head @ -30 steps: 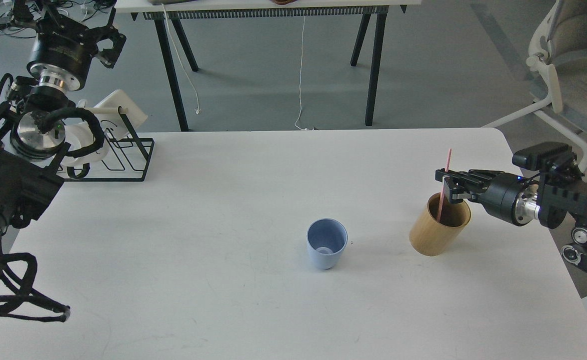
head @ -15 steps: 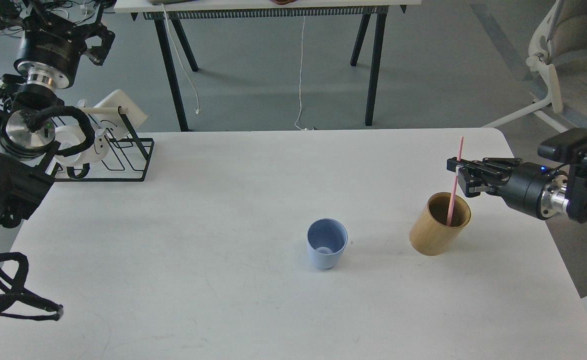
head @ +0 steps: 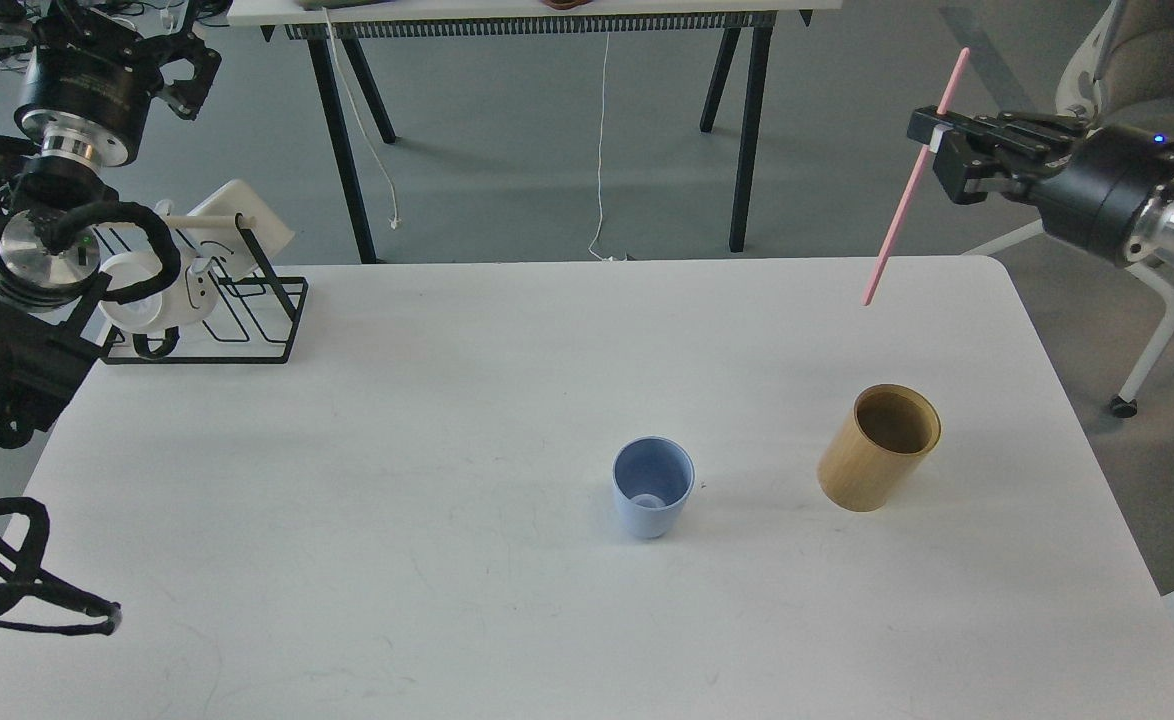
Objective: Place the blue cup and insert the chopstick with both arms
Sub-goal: 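Pull the red stick up out of the tan cup with the right gripper, then lower the red stick into the blue cup and open the right gripper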
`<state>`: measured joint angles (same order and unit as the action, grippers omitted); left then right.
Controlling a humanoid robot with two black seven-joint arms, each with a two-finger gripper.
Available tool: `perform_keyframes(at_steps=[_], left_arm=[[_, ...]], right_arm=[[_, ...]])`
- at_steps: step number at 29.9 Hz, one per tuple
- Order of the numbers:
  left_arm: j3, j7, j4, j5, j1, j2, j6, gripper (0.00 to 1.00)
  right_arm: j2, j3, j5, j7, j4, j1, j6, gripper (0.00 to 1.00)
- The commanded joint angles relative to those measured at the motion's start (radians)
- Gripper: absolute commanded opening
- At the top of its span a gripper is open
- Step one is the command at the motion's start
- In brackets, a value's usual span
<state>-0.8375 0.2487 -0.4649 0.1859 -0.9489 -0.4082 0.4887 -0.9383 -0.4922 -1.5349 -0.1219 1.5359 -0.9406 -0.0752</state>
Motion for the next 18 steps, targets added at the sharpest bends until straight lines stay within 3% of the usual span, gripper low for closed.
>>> perform_keyframes(at_steps=[1, 7, 18], left_arm=[[0.003, -0.002, 0.0, 0.0, -0.001, 0.002, 0.0, 1.0], [0.008, 0.0, 0.0, -0.002, -0.002, 0.002, 0.0, 1.0], [0.009, 0.007, -0.014, 0.0, 0.012, -0.006, 0.0, 1.0]], right_arm=[[0.137, 0.027, 0.015, 0.007, -0.019, 0.008, 0.0, 0.04], [0.332, 0.093, 0.015, 0.01, -0.091, 0.013, 0.009, 0.04], [0.378, 0.116, 0.01, 0.005, -0.102, 0.115, 0.011, 0.04]])
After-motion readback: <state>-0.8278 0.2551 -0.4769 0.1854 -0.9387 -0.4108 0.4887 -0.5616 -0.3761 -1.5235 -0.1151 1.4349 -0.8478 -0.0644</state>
